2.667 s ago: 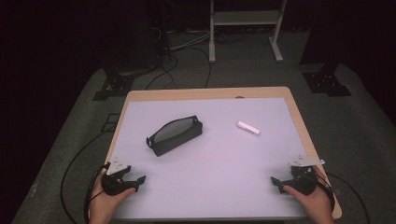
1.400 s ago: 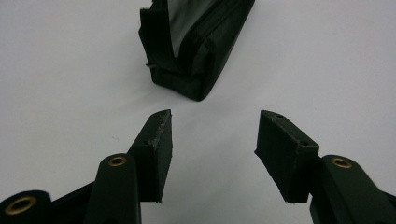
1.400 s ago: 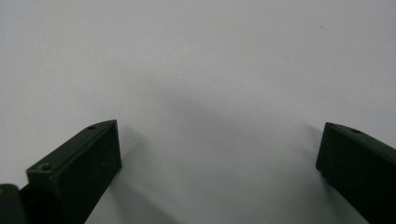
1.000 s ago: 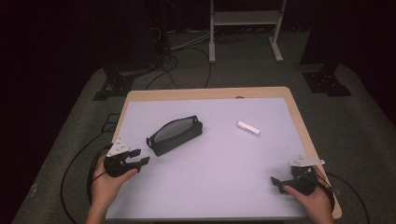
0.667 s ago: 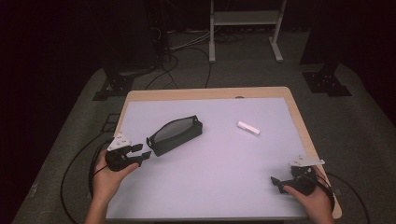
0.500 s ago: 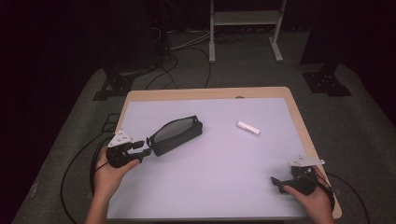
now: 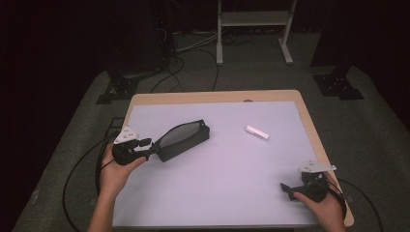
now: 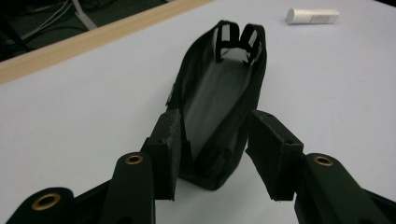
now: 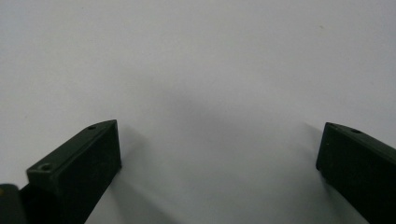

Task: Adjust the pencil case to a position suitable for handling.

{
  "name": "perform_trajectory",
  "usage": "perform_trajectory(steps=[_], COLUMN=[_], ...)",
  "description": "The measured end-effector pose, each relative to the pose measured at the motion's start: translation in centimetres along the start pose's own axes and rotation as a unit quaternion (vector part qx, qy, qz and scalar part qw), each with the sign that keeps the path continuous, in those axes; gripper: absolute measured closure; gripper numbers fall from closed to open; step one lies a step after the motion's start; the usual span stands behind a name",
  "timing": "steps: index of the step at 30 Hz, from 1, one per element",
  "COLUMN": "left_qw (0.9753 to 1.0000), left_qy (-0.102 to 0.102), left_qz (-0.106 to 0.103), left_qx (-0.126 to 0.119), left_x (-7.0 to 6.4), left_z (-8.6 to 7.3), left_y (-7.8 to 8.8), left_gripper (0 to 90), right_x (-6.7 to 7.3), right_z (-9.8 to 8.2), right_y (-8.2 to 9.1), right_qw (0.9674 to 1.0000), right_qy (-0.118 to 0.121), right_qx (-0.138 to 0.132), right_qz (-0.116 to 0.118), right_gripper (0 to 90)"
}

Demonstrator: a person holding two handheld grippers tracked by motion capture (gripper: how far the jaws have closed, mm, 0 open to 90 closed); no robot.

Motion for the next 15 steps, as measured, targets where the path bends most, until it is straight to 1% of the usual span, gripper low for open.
perform_trajectory(steps=[2,7,8,9,10,13,14,15], left_qw=[1.0000,1.0000,1.0000,1.0000,1.0000,1.0000,1.0000,1.0000], left_qy=[0.000,-0.006,-0.007,-0.007,-0.008,-0.007,-0.008,-0.008], left_qz=[0.000,-0.001,-0.002,-0.002,-0.003,-0.005,-0.005,-0.005], left_qx=[0.002,0.002,0.004,0.004,0.001,-0.002,0.001,0.001], left_x=[0.1,0.7,0.8,0.8,1.0,1.3,1.6,1.6], left_z=[0.2,0.7,0.8,0.8,1.0,1.1,1.1,1.1], left_y=[-0.2,-0.8,-1.2,-1.2,-1.6,-1.9,-2.3,-2.3], left_gripper=[54.8,55.4,55.5,55.6,55.6,56.2,56.7,56.9], right_x=[0.0,0.0,0.0,0.0,0.0,0.0,0.0,0.0], right_z=[0.0,0.0,0.0,0.0,0.0,0.0,0.0,0.0], right_y=[0.0,0.0,0.0,0.0,0.0,0.0,0.0,0.0], right_qw=[1.0000,1.0000,1.0000,1.0000,1.0000,1.0000,1.0000,1.0000], right_qy=[0.000,0.000,0.000,0.000,0.000,0.000,0.000,0.000], right_qx=[0.000,0.000,0.000,0.000,0.000,0.000,0.000,0.000], right_qz=[0.000,0.000,0.000,0.000,0.000,0.000,0.000,0.000], right_gripper=[0.0,0.0,0.0,0.0,0.0,0.0,0.0,0.0])
Point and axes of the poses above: each handheld gripper's, and its own axes: y roughly backward along the jaws, z roughly out of its top, x roughly to its left, the point moved 8 cm from there along -y, roughly forward along the jaws, and after that the axes turned 12 degrees about -z, right-handed, at the moved point
